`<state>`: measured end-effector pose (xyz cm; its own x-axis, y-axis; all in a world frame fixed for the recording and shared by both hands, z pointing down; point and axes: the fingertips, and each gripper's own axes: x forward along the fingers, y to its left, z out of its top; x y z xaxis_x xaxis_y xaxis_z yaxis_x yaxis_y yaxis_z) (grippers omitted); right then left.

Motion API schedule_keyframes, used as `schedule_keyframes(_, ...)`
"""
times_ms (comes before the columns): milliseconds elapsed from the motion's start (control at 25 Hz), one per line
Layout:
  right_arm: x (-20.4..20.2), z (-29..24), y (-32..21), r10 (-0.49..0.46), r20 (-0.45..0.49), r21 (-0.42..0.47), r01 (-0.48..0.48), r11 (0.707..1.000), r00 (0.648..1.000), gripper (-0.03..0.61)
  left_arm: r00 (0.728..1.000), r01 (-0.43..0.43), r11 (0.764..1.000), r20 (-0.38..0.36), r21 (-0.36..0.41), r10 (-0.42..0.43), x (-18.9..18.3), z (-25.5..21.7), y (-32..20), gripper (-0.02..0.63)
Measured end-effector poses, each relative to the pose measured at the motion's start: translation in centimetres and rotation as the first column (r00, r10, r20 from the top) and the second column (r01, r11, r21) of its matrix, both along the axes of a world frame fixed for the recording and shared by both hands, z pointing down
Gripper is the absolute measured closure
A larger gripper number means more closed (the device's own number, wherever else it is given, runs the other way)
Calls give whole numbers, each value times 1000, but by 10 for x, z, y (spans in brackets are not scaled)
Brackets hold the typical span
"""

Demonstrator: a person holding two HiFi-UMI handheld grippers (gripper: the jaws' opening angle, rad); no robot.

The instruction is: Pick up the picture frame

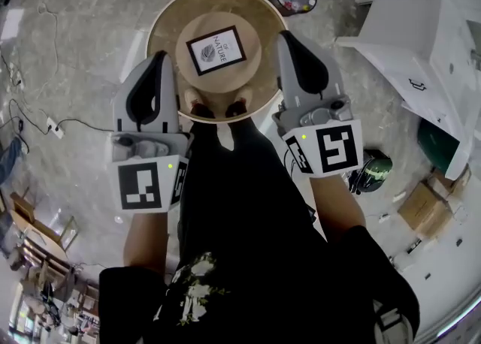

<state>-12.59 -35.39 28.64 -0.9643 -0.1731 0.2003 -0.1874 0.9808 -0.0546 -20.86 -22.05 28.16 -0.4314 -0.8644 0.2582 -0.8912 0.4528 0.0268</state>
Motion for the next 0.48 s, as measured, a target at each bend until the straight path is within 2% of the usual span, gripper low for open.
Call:
schedule_keyframes(320,6,57,0,13,-83,-5,-13,1000,996,583,999,20,999,-38,-40,-22,-4,53,6,601)
schedule_keyframes(480,9,78,-1,19,-96,2,-19,1000,995,581,999,27,998,-42,-62,-30,-5,77,8,601)
